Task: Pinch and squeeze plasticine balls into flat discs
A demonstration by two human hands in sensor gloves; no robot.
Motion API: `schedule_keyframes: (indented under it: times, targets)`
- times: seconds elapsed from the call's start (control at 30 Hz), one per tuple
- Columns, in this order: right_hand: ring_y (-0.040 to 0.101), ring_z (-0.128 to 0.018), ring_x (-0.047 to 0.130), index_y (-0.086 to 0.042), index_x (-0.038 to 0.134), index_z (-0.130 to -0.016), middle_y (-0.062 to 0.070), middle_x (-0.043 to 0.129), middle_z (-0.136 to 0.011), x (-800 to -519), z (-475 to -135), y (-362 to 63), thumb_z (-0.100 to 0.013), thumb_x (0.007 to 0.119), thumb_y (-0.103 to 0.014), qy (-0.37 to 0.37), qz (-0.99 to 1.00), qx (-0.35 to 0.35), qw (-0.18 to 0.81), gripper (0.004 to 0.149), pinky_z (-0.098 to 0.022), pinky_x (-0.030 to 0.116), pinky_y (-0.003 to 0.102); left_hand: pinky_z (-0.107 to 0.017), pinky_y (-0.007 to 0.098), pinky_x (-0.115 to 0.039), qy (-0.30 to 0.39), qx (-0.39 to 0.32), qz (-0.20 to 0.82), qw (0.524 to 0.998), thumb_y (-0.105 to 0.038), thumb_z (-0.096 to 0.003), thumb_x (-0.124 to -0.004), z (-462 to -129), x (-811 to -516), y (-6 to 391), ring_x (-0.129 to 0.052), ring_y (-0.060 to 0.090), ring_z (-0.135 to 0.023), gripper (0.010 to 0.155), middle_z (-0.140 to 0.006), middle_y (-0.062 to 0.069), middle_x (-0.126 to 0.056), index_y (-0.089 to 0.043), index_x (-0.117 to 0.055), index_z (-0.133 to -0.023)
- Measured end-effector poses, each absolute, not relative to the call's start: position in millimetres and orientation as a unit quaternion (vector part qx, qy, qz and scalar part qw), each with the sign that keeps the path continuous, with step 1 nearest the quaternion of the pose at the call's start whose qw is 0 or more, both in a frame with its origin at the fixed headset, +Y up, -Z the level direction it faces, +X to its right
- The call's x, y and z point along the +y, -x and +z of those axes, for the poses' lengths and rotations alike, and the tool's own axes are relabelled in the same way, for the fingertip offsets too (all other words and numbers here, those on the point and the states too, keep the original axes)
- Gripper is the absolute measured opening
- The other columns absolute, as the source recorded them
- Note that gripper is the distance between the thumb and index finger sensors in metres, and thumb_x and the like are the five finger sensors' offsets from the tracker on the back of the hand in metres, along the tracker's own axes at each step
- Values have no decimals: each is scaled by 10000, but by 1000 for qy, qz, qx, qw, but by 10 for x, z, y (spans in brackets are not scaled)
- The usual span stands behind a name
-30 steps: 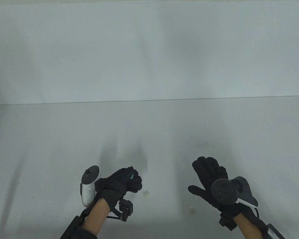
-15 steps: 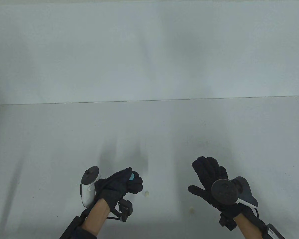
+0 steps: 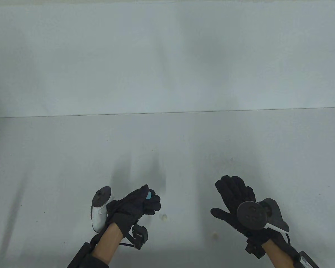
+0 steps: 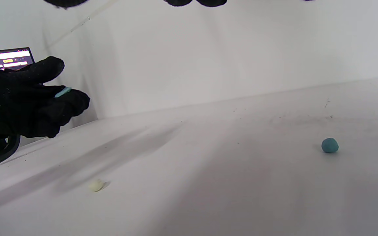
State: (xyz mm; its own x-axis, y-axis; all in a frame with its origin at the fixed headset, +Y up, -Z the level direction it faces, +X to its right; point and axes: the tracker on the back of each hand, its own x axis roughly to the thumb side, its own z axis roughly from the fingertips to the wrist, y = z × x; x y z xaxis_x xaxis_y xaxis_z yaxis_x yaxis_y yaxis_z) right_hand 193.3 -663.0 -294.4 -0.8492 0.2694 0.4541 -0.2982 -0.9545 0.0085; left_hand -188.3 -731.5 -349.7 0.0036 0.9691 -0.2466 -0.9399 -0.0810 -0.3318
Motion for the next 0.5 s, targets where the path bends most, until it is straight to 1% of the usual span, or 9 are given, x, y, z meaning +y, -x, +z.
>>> schedule_keyframes:
  times: [0.03, 0.13, 0.23, 0.3, 0.37, 0.43, 0.47, 0.5]
  targets:
    - [542, -1100, 350, -115, 333, -1165, 194, 318, -1230, -6628, -2945, -1934, -553, 508, -662, -232, 961, -32, 148, 840, -694, 454, 756, -555, 393, -858, 203, -26, 707, 677, -476, -516, -759, -3494, -7305, 1887, -1052, 245, -646, 573, -799, 99, -941, -72, -748, -922]
    - [542, -1100, 349, -115, 332, -1166, 195, 317, -1230, -6633, -2946, -1934, -552, 510, -662, -232, 961, -30, 147, 841, -693, 453, 757, -523, 355, -892, 192, -17, 697, 691, -410, -513, -790, -3501, -7295, 1910, -1085, 191, -580, 462, -731, 49, -982, -112, -795, -866]
    - [541, -1100, 350, -116, 332, -1166, 194, 317, -1230, -6628, -2944, -1933, -552, 510, -661, -232, 961, -32, 148, 840, -693, 453, 758, -484, 322, -927, 187, -11, 696, 694, -383, -500, -809, -3499, -7278, 1919, -1114, 144, -502, 429, -664, 20, -1012, -110, -826, -831]
    - [542, -1100, 347, -117, 333, -1165, 195, 316, -1230, -6632, -2948, -1932, -552, 510, -662, -233, 961, -30, 147, 839, -693, 453, 757, -442, 304, -952, 176, -11, 683, 709, -377, -490, -816, -3512, -7241, 1919, -1129, 119, -429, 419, -602, 8, -1033, -96, -849, -799]
    - [542, -1100, 347, -115, 331, -1166, 194, 316, -1230, -6628, -2942, -1932, -552, 511, -661, -232, 961, -32, 146, 841, -693, 453, 757, -435, 297, -957, 181, -17, 688, 703, -386, -493, -809, -3506, -7221, 1906, -1130, 106, -415, 419, -585, -5, -1035, -99, -848, -795]
    - [541, -1099, 351, -115, 332, -1165, 194, 318, -1229, -6624, -2943, -1934, -552, 511, -661, -233, 961, -34, 148, 840, -694, 453, 756, -467, 315, -939, 185, -16, 698, 692, -380, -509, -786, -3497, -7238, 1895, -1120, 123, -460, 422, -626, -3, -1017, -99, -828, -820]
    - [542, -1099, 348, -115, 331, -1166, 193, 317, -1230, -6627, -2947, -1934, -552, 512, -661, -233, 961, -33, 148, 841, -694, 452, 757, -518, 352, -902, 195, -27, 707, 679, -404, -530, -741, -3499, -7263, 1888, -1094, 172, -550, 463, -707, 29, -983, -93, -783, -871]
    - [544, -1100, 345, -115, 332, -1165, 195, 316, -1230, -6629, -2947, -1934, -552, 511, -661, -233, 961, -31, 147, 840, -693, 452, 757, -588, 421, -829, 215, -46, 723, 655, -499, -530, -674, -3499, -7292, 1873, -1022, 280, -693, 667, -852, 141, -896, -10, -681, -984]
